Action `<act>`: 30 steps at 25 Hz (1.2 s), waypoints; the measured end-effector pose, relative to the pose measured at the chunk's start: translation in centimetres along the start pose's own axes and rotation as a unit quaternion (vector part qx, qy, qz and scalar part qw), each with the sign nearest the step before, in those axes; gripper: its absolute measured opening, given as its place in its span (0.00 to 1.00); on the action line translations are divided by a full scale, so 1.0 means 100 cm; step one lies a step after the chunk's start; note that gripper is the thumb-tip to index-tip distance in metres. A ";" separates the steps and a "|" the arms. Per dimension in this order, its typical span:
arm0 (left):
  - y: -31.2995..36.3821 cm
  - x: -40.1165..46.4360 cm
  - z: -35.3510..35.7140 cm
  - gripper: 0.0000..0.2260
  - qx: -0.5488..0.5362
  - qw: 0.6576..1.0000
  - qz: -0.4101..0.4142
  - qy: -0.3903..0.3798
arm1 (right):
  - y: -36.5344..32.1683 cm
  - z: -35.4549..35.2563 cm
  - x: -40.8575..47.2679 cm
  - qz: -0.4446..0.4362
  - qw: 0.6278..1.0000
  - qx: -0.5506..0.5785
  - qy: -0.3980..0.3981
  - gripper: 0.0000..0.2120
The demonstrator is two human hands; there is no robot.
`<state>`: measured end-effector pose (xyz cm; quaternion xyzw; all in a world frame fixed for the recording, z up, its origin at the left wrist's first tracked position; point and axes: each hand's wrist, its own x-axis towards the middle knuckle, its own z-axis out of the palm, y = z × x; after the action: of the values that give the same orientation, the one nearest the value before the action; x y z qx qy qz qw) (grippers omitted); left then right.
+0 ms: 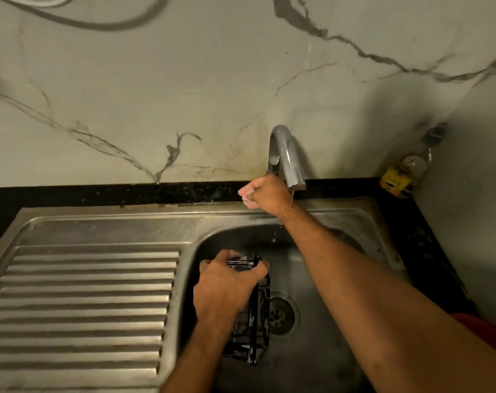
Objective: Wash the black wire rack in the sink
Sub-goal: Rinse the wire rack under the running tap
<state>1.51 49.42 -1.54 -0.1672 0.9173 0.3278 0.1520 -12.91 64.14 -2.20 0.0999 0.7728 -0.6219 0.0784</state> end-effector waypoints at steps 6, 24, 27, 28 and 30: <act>0.004 0.031 -0.011 0.41 0.000 0.990 0.068 -0.120 | 0.020 0.000 -0.079 0.136 0.857 0.494 0.059 0.16; 0.115 0.048 -0.001 0.13 0.008 0.981 0.099 -0.167 | 0.037 -0.040 -0.141 0.141 0.923 0.354 -0.061 0.12; 0.112 0.047 -0.005 0.13 -0.008 0.974 0.134 -0.180 | 0.031 -0.035 -0.137 0.115 0.932 0.340 -0.055 0.09; 0.108 0.045 -0.005 0.15 0.016 0.973 0.152 -0.170 | 0.030 -0.033 -0.135 0.115 0.931 0.342 -0.054 0.09; 0.096 0.046 -0.003 0.20 0.131 0.965 0.190 -0.124 | 0.032 -0.030 -0.135 0.122 0.927 0.351 -0.059 0.10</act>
<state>-6.62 55.33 2.16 0.0732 0.9411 0.2455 0.2206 0.98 66.97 -1.26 0.1775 0.4811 -0.8436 0.1591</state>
